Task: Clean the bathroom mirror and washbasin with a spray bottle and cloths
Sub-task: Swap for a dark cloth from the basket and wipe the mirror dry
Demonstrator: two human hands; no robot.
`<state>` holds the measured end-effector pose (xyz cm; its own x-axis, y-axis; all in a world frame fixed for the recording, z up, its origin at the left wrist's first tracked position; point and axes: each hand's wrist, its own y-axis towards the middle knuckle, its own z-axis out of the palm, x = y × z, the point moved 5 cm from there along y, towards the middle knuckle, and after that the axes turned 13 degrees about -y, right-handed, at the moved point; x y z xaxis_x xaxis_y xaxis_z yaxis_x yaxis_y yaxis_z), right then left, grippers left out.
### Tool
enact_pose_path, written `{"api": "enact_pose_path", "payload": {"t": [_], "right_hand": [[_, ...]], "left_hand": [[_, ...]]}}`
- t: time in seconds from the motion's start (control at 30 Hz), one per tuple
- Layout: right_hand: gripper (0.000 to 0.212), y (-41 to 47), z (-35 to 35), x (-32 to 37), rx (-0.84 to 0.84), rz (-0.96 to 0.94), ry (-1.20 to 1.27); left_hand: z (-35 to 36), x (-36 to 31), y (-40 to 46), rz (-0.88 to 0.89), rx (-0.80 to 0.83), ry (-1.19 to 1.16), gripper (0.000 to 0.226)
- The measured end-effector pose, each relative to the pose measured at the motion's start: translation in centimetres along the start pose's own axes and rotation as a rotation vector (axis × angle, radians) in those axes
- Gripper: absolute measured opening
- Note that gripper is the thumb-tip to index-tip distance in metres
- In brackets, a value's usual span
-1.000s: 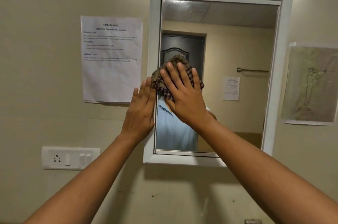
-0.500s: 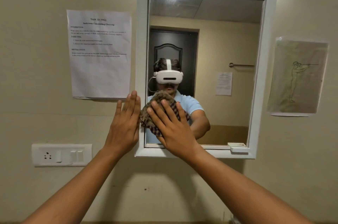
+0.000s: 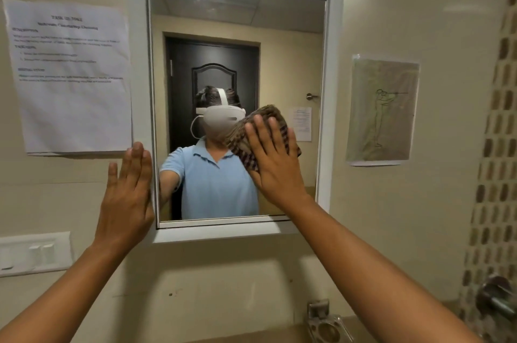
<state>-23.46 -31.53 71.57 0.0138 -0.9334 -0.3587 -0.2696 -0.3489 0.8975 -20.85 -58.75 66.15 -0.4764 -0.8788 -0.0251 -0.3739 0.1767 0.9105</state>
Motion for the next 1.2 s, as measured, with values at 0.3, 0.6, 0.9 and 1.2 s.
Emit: {"api": "enact_pose_path", "payload": {"t": [0.3,0.6,0.9,1.2], "right_hand": [[0.088,-5.5,2.0,-1.9,0.064,0.503,0.059],[0.088,-8.7,2.3,2.7,0.128,0.748,0.126],[0.086,-6.5,1.2,11.6,0.18,0.588,0.151],[0.079,-4.5,-0.5,22.2,0.153,0.271,0.247]], "left_hand": [[0.6,0.1,-1.7,-0.027,0.041,0.034,0.069],[0.7,0.1,-2.1,-0.046,0.067,0.007,0.069],[0.0,1.1,-2.3,0.032,0.095,-0.005,0.069],[-0.9,2.2,-2.9,0.079,0.082,-0.103,0.067]]}}
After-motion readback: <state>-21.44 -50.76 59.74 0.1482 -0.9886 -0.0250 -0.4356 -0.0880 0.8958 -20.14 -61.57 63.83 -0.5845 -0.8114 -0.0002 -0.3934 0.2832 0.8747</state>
